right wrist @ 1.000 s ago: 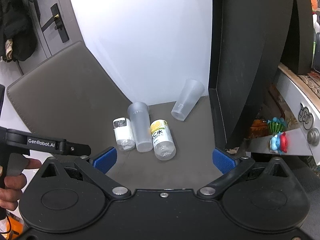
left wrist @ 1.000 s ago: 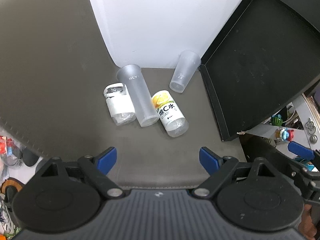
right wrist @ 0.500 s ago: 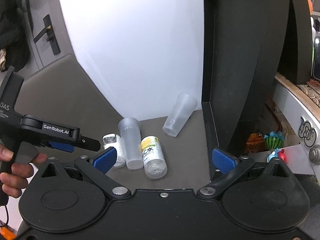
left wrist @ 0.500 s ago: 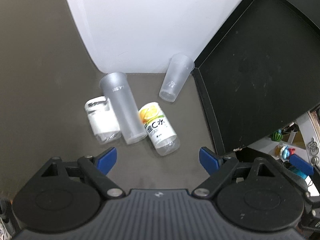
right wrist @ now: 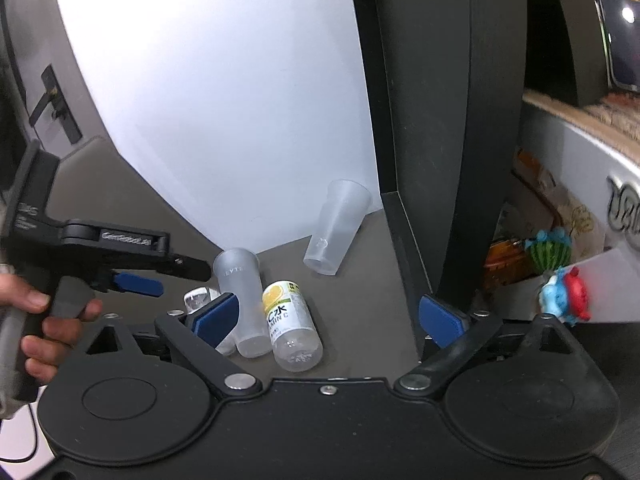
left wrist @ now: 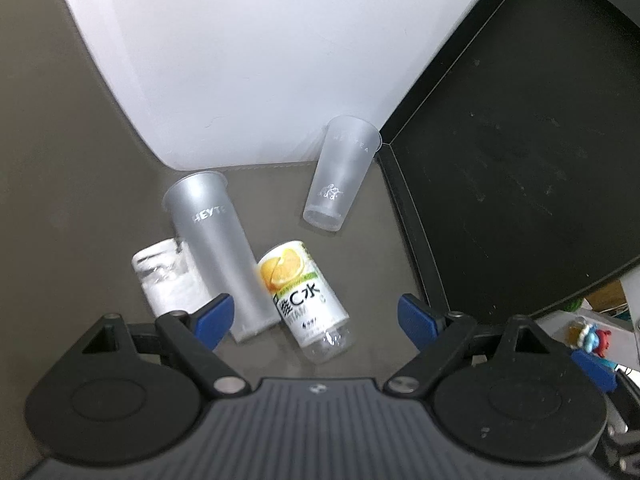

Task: Flip cup upright
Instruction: 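Move the left tool toward the lying frosted HEYTEA cup's base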

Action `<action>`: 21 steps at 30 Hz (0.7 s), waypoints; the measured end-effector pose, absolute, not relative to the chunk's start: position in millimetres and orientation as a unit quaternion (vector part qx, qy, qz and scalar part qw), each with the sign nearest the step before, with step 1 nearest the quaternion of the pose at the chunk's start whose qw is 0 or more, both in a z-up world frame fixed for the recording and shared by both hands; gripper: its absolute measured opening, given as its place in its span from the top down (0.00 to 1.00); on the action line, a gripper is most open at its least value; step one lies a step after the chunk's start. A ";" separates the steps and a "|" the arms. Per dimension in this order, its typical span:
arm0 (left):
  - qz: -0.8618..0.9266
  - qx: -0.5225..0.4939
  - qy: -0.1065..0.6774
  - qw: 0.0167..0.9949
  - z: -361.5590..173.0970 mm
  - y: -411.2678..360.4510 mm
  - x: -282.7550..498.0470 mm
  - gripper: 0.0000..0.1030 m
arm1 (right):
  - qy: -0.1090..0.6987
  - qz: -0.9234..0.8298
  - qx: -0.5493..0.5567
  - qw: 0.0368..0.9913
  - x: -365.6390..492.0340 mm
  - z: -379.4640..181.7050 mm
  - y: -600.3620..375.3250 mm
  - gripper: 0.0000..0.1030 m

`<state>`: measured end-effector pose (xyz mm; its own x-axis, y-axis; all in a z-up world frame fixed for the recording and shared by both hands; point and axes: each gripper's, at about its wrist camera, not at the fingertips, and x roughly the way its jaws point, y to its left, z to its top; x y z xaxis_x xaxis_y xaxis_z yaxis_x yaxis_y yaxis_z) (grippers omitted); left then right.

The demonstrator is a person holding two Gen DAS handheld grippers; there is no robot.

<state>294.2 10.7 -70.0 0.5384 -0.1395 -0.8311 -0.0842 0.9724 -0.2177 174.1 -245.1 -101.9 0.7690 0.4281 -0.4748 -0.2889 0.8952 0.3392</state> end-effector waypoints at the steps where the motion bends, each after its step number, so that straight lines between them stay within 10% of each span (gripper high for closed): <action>1: -0.019 -0.113 0.481 0.869 -71.3 10.2 297.9 0.15 | 0.282 0.189 0.129 0.932 175.3 -104.1 -244.1 0.06; 21: -0.052 -0.064 0.488 0.869 -111.4 3.1 388.0 0.17 | 0.286 0.126 0.193 0.930 220.9 -150.0 -219.0 0.08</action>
